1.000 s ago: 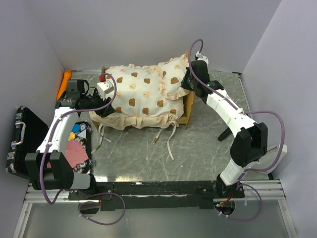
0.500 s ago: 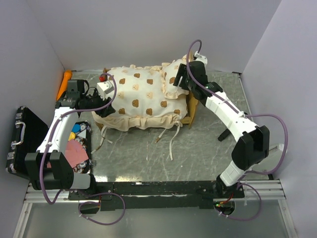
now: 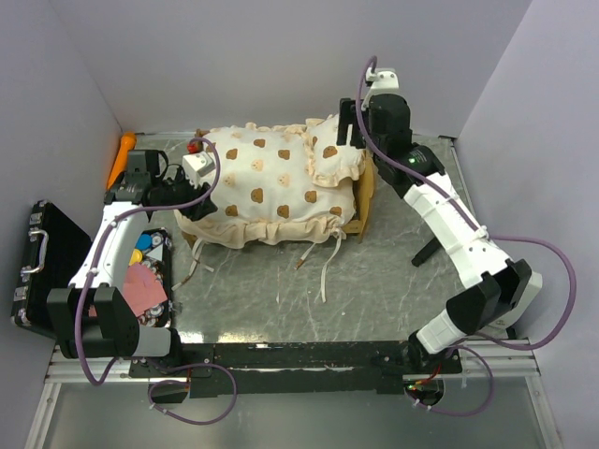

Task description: Set up the pet bed

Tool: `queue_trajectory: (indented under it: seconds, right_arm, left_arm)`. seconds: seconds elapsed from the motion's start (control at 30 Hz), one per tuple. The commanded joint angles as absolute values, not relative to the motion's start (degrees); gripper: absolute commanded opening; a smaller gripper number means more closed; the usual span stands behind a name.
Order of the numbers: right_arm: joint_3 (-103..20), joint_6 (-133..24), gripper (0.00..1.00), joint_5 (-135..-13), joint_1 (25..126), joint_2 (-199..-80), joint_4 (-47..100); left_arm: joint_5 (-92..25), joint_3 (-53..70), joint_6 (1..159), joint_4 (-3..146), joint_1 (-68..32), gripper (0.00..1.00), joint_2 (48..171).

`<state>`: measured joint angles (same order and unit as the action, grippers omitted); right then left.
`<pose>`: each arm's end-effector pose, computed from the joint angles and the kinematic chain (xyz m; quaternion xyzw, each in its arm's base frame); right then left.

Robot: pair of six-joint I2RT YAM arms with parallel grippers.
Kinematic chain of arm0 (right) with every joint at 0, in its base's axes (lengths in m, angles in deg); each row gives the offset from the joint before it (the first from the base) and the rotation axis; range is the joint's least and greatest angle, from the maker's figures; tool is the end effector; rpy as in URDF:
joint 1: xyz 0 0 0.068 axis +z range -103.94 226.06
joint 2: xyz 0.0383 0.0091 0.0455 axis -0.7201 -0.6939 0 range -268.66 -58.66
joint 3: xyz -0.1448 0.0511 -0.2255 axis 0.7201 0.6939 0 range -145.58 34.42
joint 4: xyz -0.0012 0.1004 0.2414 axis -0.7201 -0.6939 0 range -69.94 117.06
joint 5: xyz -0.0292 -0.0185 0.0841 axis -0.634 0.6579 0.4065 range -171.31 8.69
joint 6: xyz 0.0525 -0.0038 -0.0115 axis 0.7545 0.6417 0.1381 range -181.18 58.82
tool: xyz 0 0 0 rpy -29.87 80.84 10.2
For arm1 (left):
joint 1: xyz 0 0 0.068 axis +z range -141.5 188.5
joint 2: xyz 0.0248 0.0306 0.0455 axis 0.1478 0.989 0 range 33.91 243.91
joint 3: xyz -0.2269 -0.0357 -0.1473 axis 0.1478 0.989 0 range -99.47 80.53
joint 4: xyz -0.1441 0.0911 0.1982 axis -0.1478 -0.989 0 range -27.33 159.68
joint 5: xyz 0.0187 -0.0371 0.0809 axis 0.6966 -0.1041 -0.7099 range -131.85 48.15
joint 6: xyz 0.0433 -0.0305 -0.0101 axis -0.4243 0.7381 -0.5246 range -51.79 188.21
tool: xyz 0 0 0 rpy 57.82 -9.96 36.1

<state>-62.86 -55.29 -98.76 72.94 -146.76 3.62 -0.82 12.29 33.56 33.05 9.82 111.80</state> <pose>0.3153 0.1479 0.4492 -0.0506 0.7842 0.0563 0.6158 0.2864 -0.0168 0.3169 0.3743 0.7952 -0.2017 0.4323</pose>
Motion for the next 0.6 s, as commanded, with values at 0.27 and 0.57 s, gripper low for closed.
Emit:
queue_trajectory:
  seconds: [0.27,0.57]
  right_arm:
    - [-74.7,-59.3,0.28,-104.4,73.1,-165.7,-6.3]
    - [-66.6,-54.6,0.17,-104.5,73.3,-164.1,-4.9]
  left_arm:
    - [-3.6,11.0,39.3,41.4,10.2,0.57,114.4]
    - [-3.7,10.6,39.0,40.9,10.1,0.57,115.0]
